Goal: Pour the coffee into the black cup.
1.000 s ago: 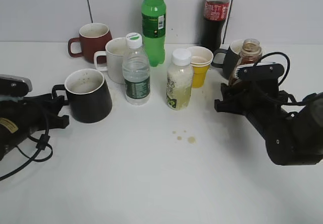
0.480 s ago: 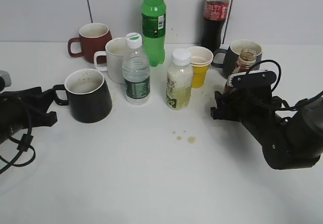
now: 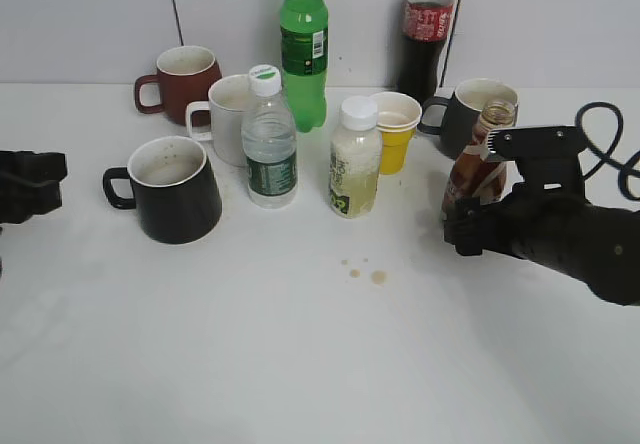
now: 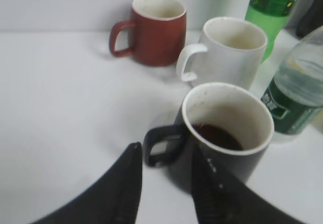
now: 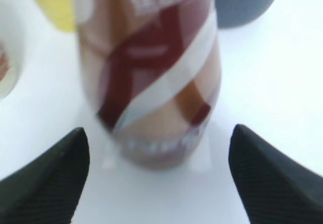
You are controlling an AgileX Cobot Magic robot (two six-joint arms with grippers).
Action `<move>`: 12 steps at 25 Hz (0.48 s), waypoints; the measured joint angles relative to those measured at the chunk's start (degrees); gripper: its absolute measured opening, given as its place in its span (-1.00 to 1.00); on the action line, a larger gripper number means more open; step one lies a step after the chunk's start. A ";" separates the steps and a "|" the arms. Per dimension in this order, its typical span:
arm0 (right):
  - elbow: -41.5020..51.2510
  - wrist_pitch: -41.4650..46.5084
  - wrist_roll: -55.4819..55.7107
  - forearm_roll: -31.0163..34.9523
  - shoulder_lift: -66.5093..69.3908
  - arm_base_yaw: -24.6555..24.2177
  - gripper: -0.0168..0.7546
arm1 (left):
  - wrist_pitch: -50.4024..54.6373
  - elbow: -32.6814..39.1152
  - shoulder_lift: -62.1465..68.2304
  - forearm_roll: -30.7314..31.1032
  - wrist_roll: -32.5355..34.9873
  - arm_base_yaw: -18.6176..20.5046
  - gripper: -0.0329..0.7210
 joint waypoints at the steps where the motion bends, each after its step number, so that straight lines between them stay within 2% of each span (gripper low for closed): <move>1: 0.51 3.39 -0.19 0.00 -2.36 0.00 0.70 | 6.33 -0.65 -2.81 0.00 -0.84 0.00 -0.22; 5: 1.49 18.28 -2.20 0.00 -12.29 0.00 0.67 | 29.94 -4.52 -15.57 -0.89 -1.47 -0.11 -0.22; 12: 1.51 41.54 -2.91 -1.19 -29.03 0.00 0.64 | 61.54 -11.41 -38.39 -2.67 -1.66 -0.17 -0.22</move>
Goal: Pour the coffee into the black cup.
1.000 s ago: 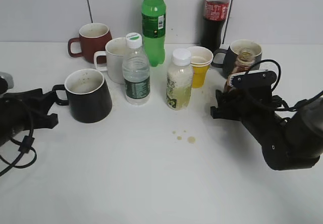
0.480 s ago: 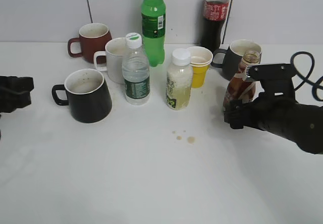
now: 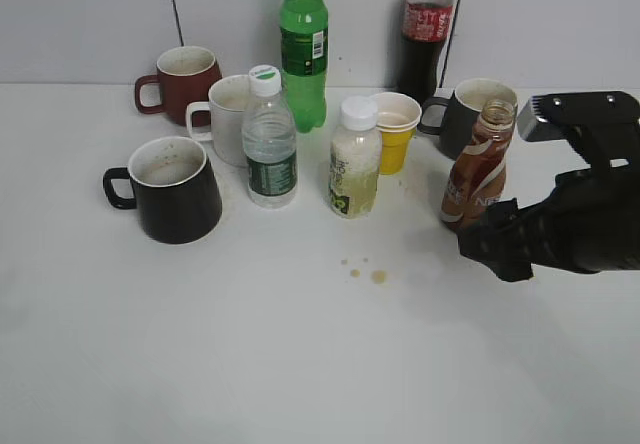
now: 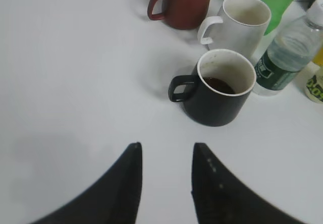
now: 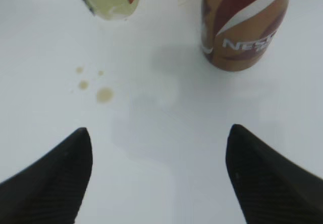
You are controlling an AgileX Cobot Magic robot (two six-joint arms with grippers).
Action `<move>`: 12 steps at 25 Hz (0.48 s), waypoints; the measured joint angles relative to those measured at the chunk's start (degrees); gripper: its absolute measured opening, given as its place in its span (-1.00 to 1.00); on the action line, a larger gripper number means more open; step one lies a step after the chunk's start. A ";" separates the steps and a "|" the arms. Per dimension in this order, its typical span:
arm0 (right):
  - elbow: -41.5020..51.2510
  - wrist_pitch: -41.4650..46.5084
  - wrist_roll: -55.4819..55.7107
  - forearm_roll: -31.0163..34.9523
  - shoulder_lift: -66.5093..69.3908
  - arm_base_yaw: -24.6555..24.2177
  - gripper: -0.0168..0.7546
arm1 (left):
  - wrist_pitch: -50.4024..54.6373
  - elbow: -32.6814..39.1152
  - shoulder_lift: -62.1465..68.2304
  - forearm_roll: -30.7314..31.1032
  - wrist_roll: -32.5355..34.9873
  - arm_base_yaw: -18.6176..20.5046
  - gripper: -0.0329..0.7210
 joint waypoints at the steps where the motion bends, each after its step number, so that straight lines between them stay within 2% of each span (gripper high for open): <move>1: 0.00 2.27 0.06 -1.15 -2.15 0.00 0.64 | 2.98 -0.54 -2.80 -0.06 0.00 0.00 -0.22; 7: 0.05 17.57 6.27 -11.67 -12.77 0.00 0.63 | 20.83 -2.15 -16.94 -1.69 0.63 0.00 -0.22; 10: 0.05 26.29 9.60 -17.77 -18.52 0.00 0.62 | 27.43 -2.15 -21.79 -3.85 4.38 0.00 -0.22; 12: 0.05 32.16 10.56 -19.47 -22.69 0.00 0.62 | 31.18 -2.15 -24.29 -5.86 6.34 0.00 -0.22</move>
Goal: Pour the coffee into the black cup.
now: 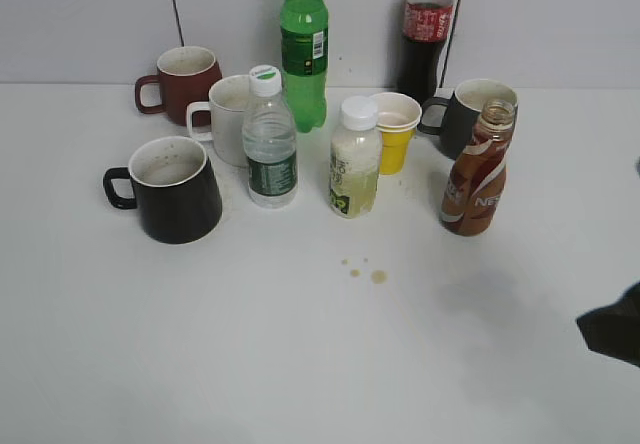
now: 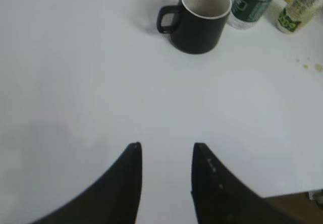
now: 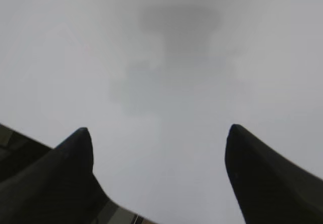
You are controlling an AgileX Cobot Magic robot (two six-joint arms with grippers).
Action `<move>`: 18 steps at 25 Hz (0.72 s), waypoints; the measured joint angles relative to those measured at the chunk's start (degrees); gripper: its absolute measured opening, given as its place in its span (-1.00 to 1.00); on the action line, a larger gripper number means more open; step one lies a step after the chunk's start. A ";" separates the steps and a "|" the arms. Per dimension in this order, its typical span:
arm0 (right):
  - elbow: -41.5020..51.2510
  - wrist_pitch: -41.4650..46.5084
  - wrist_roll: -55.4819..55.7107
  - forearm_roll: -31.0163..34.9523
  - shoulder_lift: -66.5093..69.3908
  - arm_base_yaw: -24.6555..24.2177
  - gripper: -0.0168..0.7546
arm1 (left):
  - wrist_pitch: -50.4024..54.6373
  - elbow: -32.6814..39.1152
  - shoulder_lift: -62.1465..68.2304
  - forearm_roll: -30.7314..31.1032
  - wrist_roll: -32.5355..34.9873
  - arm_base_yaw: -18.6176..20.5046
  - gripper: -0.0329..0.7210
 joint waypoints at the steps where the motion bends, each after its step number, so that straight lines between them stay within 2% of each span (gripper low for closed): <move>1: 0.00 3.18 0.22 -0.45 -2.81 0.00 0.62 | 1.76 0.00 -1.08 -0.66 0.76 0.00 -0.22; 6: 0.00 16.10 1.82 -1.11 -15.59 0.00 0.60 | 8.34 0.00 -4.51 -1.44 6.43 0.00 -0.22; 10: 0.00 24.13 4.00 -3.30 -25.32 0.00 0.59 | 8.82 0.00 -5.53 -1.53 7.44 0.00 -0.22; 18: 0.00 26.48 6.93 -8.88 -43.53 0.00 0.59 | 3.87 0.34 -5.53 -1.36 8.06 0.00 -0.26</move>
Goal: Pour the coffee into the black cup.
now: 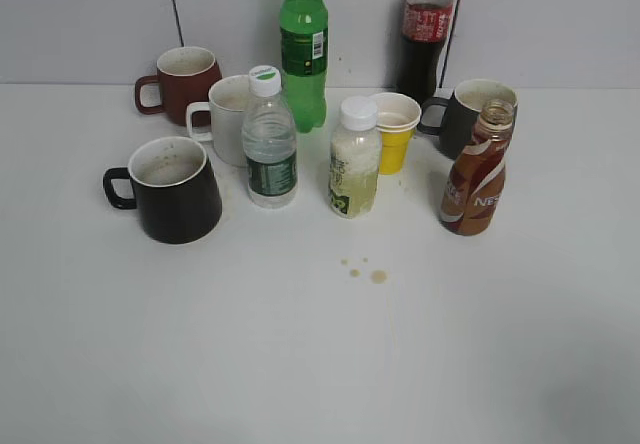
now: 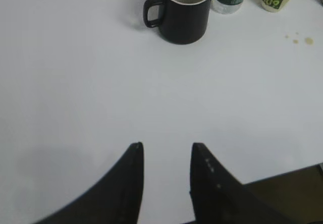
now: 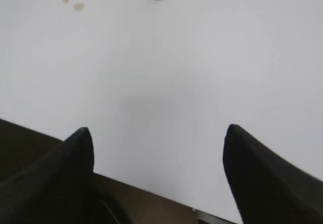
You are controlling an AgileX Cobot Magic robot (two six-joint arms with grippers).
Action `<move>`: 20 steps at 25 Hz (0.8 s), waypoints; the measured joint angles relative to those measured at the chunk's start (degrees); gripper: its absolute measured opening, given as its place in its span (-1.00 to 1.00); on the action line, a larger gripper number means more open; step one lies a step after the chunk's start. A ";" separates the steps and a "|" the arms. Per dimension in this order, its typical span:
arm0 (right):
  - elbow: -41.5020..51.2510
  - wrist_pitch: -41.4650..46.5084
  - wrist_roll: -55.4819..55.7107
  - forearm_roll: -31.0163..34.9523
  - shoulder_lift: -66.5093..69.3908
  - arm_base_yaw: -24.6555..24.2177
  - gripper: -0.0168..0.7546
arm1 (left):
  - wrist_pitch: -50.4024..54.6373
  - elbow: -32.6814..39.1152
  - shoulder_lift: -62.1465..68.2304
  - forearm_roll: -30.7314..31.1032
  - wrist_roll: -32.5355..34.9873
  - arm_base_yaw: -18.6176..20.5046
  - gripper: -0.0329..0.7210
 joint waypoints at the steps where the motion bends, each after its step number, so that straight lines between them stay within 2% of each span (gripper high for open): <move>1: 0.00 0.00 -0.16 -0.12 -1.38 0.00 0.59 | -0.95 0.24 0.00 0.00 0.00 0.00 -0.27; 20: 1.69 -3.14 -3.83 2.03 -4.33 0.00 0.58 | -4.26 1.99 0.00 0.15 1.92 0.00 -0.27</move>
